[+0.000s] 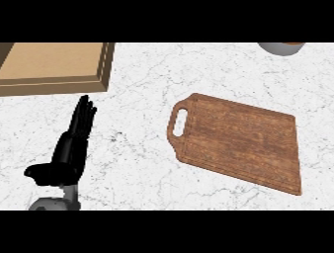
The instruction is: Pick the tomato from the cutting board and place it in the pot
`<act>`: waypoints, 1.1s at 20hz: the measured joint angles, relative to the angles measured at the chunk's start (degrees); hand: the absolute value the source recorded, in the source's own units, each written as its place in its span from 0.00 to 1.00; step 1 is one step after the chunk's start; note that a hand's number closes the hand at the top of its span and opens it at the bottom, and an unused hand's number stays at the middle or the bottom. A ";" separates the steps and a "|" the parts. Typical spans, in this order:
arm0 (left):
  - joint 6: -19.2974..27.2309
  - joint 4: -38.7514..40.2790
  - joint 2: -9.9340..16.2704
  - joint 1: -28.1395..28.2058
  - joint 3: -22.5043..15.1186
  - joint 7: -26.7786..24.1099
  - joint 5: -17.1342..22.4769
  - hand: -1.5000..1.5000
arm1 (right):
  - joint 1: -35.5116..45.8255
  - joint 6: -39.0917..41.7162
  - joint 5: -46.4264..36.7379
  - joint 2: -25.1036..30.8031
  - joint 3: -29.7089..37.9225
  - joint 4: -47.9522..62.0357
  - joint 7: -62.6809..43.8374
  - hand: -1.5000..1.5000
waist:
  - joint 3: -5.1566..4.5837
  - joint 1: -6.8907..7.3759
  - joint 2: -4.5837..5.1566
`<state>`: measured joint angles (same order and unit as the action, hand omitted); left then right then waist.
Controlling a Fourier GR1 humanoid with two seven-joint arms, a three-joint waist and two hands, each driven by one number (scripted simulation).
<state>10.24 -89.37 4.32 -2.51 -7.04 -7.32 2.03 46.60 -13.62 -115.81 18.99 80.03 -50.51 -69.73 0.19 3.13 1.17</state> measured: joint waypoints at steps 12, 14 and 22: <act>-0.47 -0.02 0.37 -0.19 0.46 0.47 0.41 0.50 | -0.94 -29.92 -1.37 -5.18 -1.04 -15.42 8.24 0.00 | -0.06 0.15 -0.01; -0.25 0.03 0.22 -0.06 0.47 0.28 0.27 0.50 | -1.13 -34.75 -1.83 -7.37 0.02 -17.96 8.14 0.00 | -0.08 0.06 -0.07; -0.72 -0.48 0.64 1.06 0.99 0.46 0.74 0.50 | -1.37 -49.55 -5.78 -16.66 5.68 -25.23 6.35 0.00 | -0.15 -0.42 -0.48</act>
<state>9.52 -89.85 4.97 -1.44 -6.05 -6.86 2.77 45.23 -63.17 -121.59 2.33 85.71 -75.74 -63.37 0.04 2.71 0.69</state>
